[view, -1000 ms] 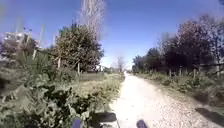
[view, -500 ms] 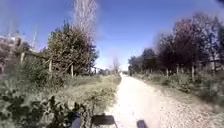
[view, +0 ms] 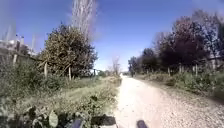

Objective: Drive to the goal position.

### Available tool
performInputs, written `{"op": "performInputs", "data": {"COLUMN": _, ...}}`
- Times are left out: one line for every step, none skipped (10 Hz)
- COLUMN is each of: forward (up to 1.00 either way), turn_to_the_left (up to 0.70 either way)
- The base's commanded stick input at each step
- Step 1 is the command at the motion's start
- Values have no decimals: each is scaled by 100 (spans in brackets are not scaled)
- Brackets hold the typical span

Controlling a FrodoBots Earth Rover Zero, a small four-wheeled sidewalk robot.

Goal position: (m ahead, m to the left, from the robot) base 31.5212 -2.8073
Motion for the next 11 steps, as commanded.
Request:
{"op": "performInputs", "data": {"forward": 50, "turn_to_the_left": 0}}
{"op": "performInputs", "data": {"forward": 50, "turn_to_the_left": 0}}
{"op": "performInputs", "data": {"forward": 50, "turn_to_the_left": 0}}
{"op": "performInputs", "data": {"forward": 50, "turn_to_the_left": 0}}
{"op": "performInputs", "data": {"forward": 50, "turn_to_the_left": 0}}
{"op": "performInputs", "data": {"forward": 50, "turn_to_the_left": 0}}
{"op": "performInputs", "data": {"forward": 50, "turn_to_the_left": 0}}
{"op": "performInputs", "data": {"forward": 50, "turn_to_the_left": 0}}
{"op": "performInputs", "data": {"forward": 50, "turn_to_the_left": 0}}
{"op": "performInputs", "data": {"forward": 50, "turn_to_the_left": 0}}
{"op": "performInputs", "data": {"forward": 50, "turn_to_the_left": 0}}
